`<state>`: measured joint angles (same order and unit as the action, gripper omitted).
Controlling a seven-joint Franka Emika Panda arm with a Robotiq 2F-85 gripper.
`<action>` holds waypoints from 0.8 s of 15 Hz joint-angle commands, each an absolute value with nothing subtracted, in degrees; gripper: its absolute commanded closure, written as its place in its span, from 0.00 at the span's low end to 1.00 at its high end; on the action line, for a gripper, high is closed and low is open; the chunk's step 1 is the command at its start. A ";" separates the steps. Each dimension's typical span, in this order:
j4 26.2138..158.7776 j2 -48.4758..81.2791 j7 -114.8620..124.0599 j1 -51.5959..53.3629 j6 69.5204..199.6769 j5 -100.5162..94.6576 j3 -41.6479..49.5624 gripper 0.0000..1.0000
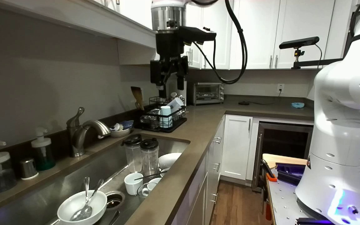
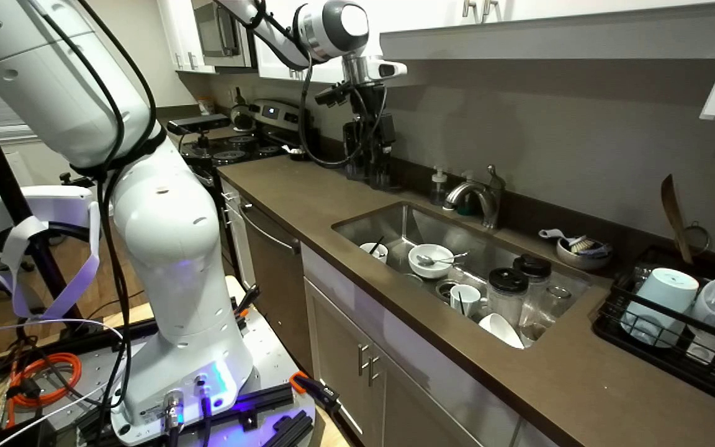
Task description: Open the tap then close the tap then open the tap again
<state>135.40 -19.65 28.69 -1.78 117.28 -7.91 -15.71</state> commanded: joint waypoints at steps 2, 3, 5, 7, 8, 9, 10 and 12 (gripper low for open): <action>135.26 -18.71 28.15 0.00 120.87 -8.70 -13.37 0.00; 135.25 -18.39 27.63 0.06 122.58 -8.50 -12.88 0.00; 135.29 -17.51 27.01 0.14 126.23 -8.57 -12.07 0.00; 135.25 -15.93 26.09 0.10 131.12 -8.28 -11.20 0.00; 135.16 -15.01 25.25 0.19 133.30 -7.92 -10.74 0.00; 134.89 -13.49 24.18 0.20 136.09 -7.76 -10.24 0.00; 134.69 -12.25 23.27 0.25 138.64 -7.71 -9.84 0.00; 134.37 -9.29 21.24 0.38 144.79 -7.79 -9.12 0.00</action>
